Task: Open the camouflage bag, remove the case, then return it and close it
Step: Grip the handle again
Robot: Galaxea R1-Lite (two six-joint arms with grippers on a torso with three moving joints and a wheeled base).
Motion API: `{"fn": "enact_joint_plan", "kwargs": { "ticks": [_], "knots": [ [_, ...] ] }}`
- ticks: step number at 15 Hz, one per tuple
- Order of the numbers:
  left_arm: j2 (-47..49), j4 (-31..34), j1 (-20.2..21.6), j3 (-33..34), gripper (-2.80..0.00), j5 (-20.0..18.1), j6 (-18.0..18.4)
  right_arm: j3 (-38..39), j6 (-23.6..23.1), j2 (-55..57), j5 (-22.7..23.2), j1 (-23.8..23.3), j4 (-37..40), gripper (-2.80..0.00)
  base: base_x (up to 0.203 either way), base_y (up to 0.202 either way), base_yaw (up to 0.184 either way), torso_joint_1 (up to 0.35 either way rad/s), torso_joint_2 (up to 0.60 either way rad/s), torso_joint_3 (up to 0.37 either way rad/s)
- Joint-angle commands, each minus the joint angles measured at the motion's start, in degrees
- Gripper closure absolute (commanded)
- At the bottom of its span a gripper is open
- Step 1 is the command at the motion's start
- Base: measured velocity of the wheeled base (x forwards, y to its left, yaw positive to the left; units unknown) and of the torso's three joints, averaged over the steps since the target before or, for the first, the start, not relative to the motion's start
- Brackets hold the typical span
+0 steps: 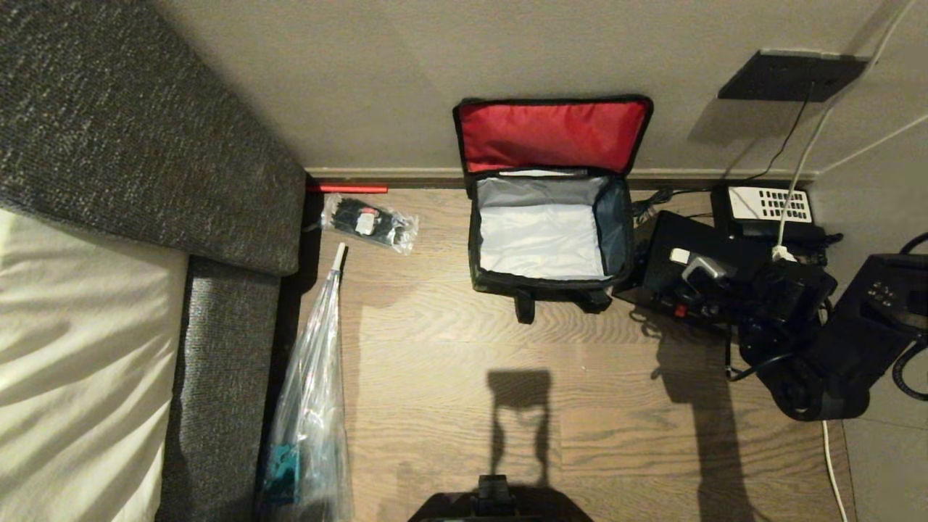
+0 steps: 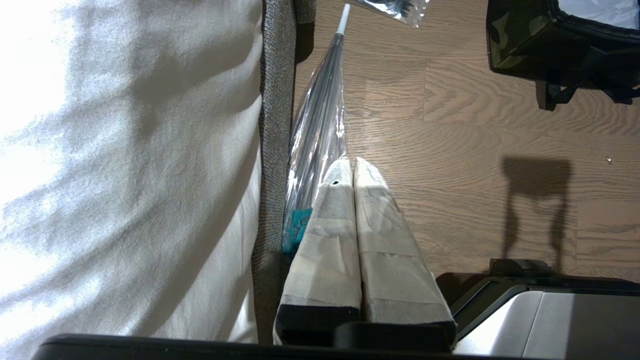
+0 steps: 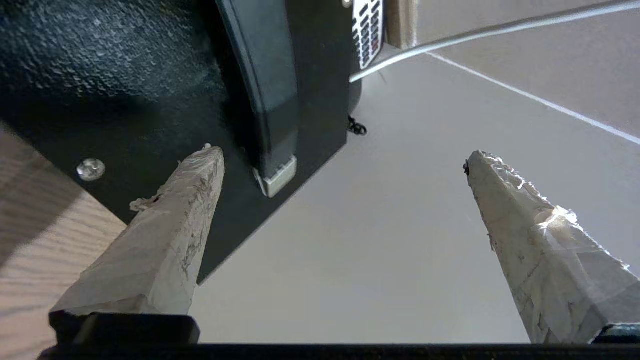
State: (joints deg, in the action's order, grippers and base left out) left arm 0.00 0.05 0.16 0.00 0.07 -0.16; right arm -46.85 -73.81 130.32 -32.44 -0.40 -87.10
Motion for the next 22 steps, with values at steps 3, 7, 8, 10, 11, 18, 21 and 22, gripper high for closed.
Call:
{"fn": "enact_joint_plan", "kwargs": {
  "ticks": [3,7,8,10,11,18,21,22],
  "knots": [
    [0.0,0.0,0.0,0.0,0.00,0.0,0.0,-1.8,-0.5,4.1,1.2,0.0,-0.6,-2.80,0.000,0.000,0.000,0.000,0.00,0.000],
    [0.0,0.0,0.0,0.0,0.00,0.0,0.0,-3.7,-0.3,5.6,2.1,-0.3,-0.6,-2.80,0.000,0.000,0.000,0.000,0.00,0.000],
    [-0.1,0.0,0.0,0.0,0.00,0.0,0.0,-4.7,-0.4,6.1,2.8,-0.4,-0.6,-2.80,0.000,0.000,0.000,0.000,0.00,0.000],
    [0.0,0.0,0.0,0.1,0.00,0.0,-0.1,-5.7,-1.0,5.4,4.8,-1.2,-0.6,-2.80,0.000,0.000,0.000,0.000,0.00,0.000],
    [-0.1,0.0,0.0,0.1,0.00,0.0,0.0,-5.7,-1.4,4.3,5.3,-1.3,-0.6,-2.80,0.000,0.000,0.000,0.000,0.00,0.000],
    [-0.1,0.0,0.0,0.1,0.00,0.0,0.0,-10.9,-2.3,6.4,7.0,-1.7,-0.6,-2.80,0.000,0.000,0.000,0.000,0.00,0.000],
    [-0.1,0.0,0.0,0.0,0.00,0.0,0.0,-11.8,-2.7,7.2,7.8,-2.2,-0.6,-2.80,0.000,0.000,0.000,0.000,0.00,0.000],
    [-0.1,0.0,0.0,0.0,0.00,0.0,-0.1,-12.6,-2.8,7.6,7.9,-2.3,-0.6,-2.80,0.000,0.000,0.000,0.000,0.00,0.000]
  ]
}}
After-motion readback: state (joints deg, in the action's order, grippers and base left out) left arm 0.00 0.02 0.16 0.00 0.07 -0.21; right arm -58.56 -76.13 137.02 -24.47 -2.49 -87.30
